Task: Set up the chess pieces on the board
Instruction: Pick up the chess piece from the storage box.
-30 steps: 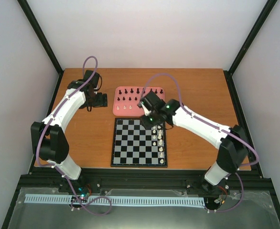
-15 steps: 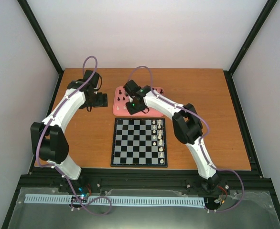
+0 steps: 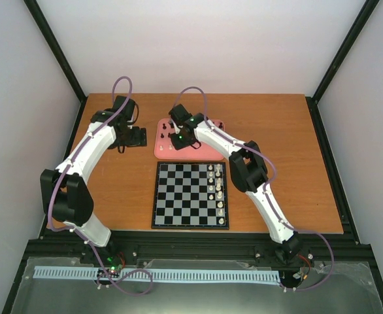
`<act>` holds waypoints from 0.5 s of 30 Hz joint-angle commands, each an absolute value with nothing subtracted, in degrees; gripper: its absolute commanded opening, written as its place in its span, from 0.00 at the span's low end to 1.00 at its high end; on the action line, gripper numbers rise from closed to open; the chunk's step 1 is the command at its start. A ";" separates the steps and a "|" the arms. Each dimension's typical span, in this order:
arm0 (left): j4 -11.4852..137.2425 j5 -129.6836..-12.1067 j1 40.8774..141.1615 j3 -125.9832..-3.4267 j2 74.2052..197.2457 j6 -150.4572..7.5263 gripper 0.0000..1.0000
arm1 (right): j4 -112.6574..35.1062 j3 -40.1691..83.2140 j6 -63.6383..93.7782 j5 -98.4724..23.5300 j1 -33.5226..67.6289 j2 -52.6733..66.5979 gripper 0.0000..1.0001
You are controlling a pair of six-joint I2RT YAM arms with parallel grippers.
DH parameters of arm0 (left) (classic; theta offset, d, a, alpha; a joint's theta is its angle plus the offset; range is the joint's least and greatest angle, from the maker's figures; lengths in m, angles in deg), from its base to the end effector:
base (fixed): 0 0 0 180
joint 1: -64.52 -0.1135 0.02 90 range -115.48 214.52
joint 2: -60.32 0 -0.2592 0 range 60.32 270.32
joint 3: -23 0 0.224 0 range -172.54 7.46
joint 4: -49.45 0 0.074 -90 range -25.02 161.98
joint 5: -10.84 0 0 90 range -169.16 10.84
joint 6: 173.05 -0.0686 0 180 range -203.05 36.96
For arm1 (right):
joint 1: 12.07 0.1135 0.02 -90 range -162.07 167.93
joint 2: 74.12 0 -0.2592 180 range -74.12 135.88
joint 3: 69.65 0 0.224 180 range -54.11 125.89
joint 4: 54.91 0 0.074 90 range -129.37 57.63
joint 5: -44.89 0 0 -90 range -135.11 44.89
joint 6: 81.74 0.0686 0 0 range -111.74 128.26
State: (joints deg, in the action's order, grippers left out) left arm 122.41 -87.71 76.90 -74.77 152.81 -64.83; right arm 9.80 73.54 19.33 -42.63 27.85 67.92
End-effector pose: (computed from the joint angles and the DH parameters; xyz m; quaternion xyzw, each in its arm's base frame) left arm 0.3032 -0.0561 0.2619 -0.0642 0.9764 0.0196 0.2055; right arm 0.3906 0.3307 0.1498 -0.2472 0.9414 0.1174 0.1973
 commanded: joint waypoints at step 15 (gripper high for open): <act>122.82 -87.86 77.18 -76.87 152.87 -64.94 1.00 | 10.53 80.07 17.84 -41.40 27.39 73.83 0.33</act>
State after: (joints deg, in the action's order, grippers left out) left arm 122.41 -87.74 76.90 -74.79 152.83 -64.85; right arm 10.26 77.89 18.47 -41.36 27.69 72.64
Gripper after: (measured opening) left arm 0.997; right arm 0.353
